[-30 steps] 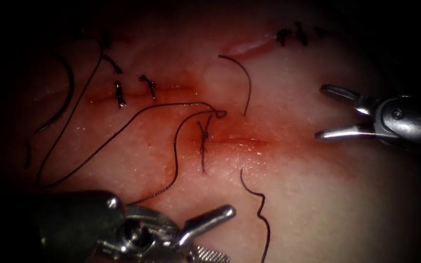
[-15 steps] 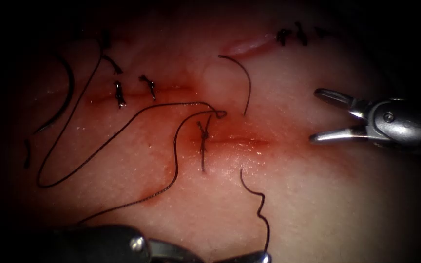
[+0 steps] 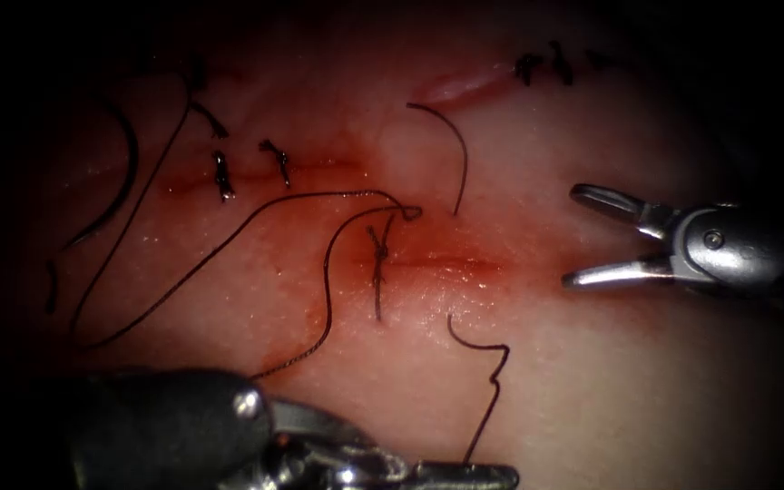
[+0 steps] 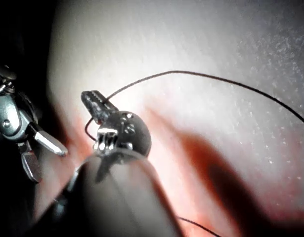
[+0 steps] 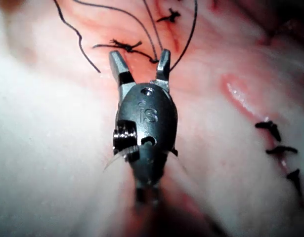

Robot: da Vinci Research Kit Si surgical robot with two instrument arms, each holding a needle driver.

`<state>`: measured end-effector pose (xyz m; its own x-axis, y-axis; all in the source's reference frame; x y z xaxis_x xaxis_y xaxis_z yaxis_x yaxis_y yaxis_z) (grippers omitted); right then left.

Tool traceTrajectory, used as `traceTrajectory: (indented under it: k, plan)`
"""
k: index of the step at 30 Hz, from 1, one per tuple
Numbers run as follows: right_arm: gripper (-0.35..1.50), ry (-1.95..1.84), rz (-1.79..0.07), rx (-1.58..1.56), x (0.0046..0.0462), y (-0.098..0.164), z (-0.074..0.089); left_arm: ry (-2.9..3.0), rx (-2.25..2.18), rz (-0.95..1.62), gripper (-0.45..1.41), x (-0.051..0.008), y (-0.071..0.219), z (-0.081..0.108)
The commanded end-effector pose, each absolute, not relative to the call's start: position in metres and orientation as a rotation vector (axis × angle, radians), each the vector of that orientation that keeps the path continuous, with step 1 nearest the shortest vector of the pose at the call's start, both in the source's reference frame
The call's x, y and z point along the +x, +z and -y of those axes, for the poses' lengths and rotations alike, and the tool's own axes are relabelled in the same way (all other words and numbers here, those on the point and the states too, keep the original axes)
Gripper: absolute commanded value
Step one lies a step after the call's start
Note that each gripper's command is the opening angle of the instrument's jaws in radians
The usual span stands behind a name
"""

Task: Wound Closure

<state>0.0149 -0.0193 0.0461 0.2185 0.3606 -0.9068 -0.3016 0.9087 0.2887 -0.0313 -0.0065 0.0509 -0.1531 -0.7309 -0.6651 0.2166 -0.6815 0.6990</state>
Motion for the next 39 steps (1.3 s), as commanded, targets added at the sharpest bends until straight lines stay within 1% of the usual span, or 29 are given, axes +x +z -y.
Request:
traceTrajectory:
  k: [1,7,10,17,20,22,32,34,35,37,38,39]
  plan:
    - [1.33,0.424,-1.265,0.081,0.0165,0.0453,0.0197,-1.907,1.468,0.604,-0.28,-0.0316,0.0514,0.0054]
    - [1.32,0.355,-1.272,0.068,0.0186,0.0425,0.0206,-1.947,1.454,0.607,-0.21,-0.0312,0.0528,0.0024]
    - [1.33,0.317,-1.260,0.066,0.0197,0.0412,0.0211,-1.953,1.451,0.608,-0.21,-0.0312,0.0536,0.0019]
    - [1.30,0.228,-1.223,0.015,0.0223,0.0400,0.0217,-1.960,1.440,0.614,-0.08,-0.0314,0.0548,0.0017]
    - [1.30,0.207,-1.177,-0.036,0.0230,0.0404,0.0213,-1.961,1.439,0.613,-0.03,-0.0313,0.0545,0.0019]
    - [1.30,0.196,-1.157,-0.043,0.0232,0.0407,0.0211,-1.963,1.438,0.613,-0.03,-0.0313,0.0543,0.0020]
    - [1.30,0.158,-1.117,-0.045,0.0250,0.0410,0.0214,-1.974,1.434,0.610,0.05,-0.0315,0.0536,0.0025]
    - [1.18,0.159,-1.117,-0.046,0.0253,0.0408,0.0215,-1.976,1.431,0.612,0.07,-0.0317,0.0537,0.0026]
    - [1.05,0.159,-1.118,-0.046,0.0254,0.0407,0.0216,-1.981,1.433,0.609,0.10,-0.0317,0.0538,0.0026]
    - [0.36,0.155,-1.116,-0.041,0.0255,0.0404,0.0218,-1.986,1.436,0.610,0.16,-0.0319,0.0539,0.0027]
    - [-0.13,0.148,-1.117,-0.044,0.0254,0.0403,0.0219,-1.986,1.436,0.611,0.19,-0.0319,0.0540,0.0027]
    - [-0.35,0.108,-1.110,-0.054,0.0252,0.0402,0.0221,-1.985,1.435,0.611,0.21,-0.0319,0.0541,0.0027]
